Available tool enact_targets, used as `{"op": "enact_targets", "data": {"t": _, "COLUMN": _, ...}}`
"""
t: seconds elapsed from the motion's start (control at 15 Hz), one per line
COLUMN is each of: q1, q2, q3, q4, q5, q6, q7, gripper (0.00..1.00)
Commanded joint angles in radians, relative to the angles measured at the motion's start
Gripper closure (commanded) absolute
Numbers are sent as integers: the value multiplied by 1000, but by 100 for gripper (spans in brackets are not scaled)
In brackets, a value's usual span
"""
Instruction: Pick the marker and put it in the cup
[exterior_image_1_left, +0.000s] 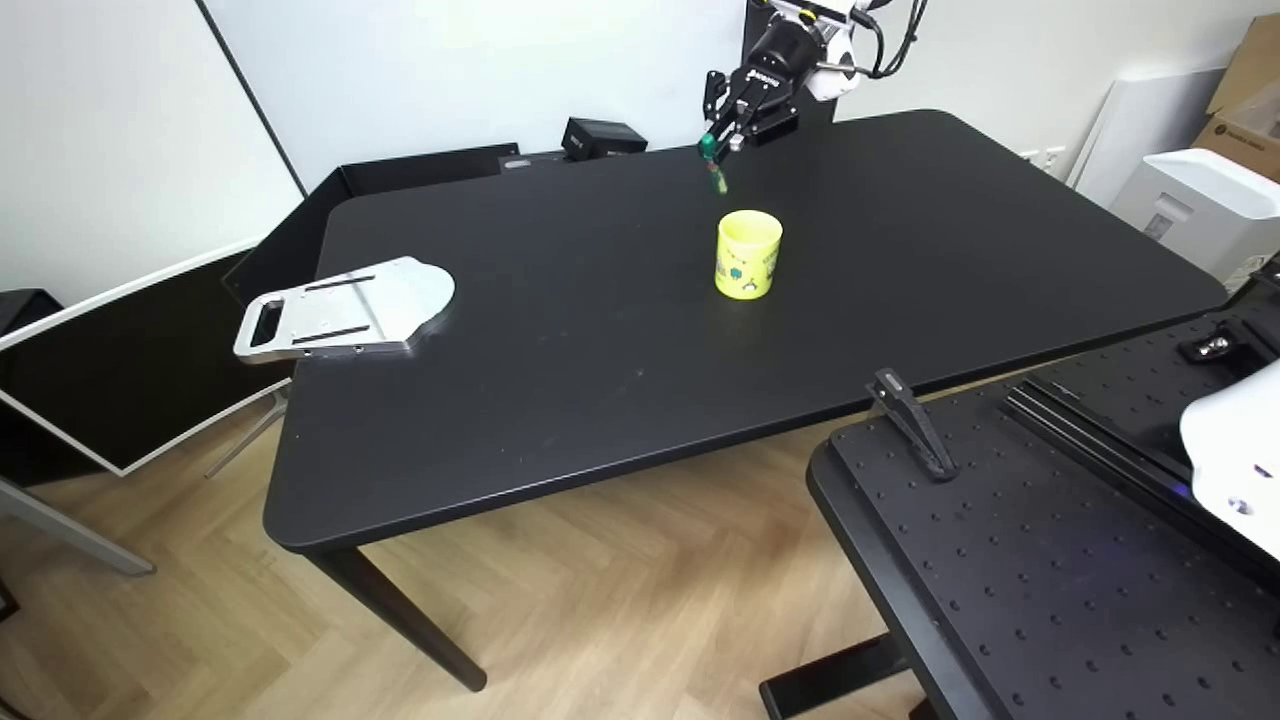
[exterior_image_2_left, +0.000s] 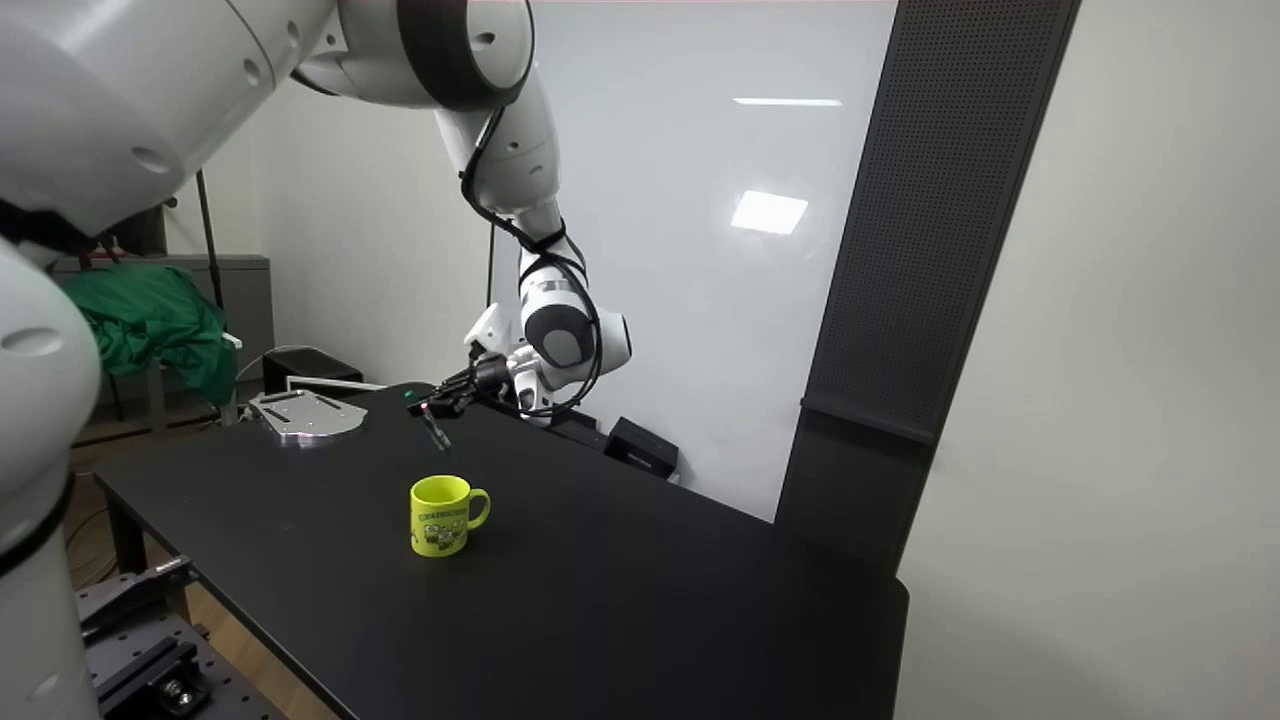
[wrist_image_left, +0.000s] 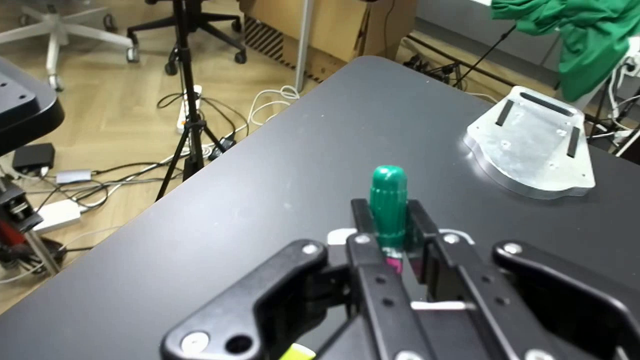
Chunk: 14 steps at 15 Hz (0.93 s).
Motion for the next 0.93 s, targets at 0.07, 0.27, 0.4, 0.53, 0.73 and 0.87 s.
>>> {"op": "enact_targets", "data": {"t": 0.07, "q1": -8, "q2": 45, "q3": -18, "q4": -18, "q5": 149, "q6": -7, "q7": 90, "gripper": 95}}
{"op": "enact_targets", "data": {"t": 0.27, "q1": -10, "q2": 39, "q3": -41, "q4": -59, "q5": 196, "q6": -13, "q7": 123, "gripper": 95}}
{"op": "enact_targets", "data": {"t": 0.4, "q1": -9, "q2": 31, "q3": -56, "q4": -86, "q5": 207, "q6": -7, "q7": 127, "gripper": 95}}
{"op": "enact_targets", "data": {"t": 0.53, "q1": -12, "q2": 32, "q3": -70, "q4": -110, "q5": 216, "q6": -4, "q7": 126, "gripper": 95}}
{"op": "enact_targets", "data": {"t": 0.73, "q1": -31, "q2": 48, "q3": -72, "q4": -142, "q5": 246, "q6": -17, "q7": 59, "gripper": 56}}
{"op": "enact_targets", "data": {"t": 0.87, "q1": -33, "q2": 55, "q3": -68, "q4": -152, "q5": 252, "q6": -39, "q7": 28, "gripper": 47}}
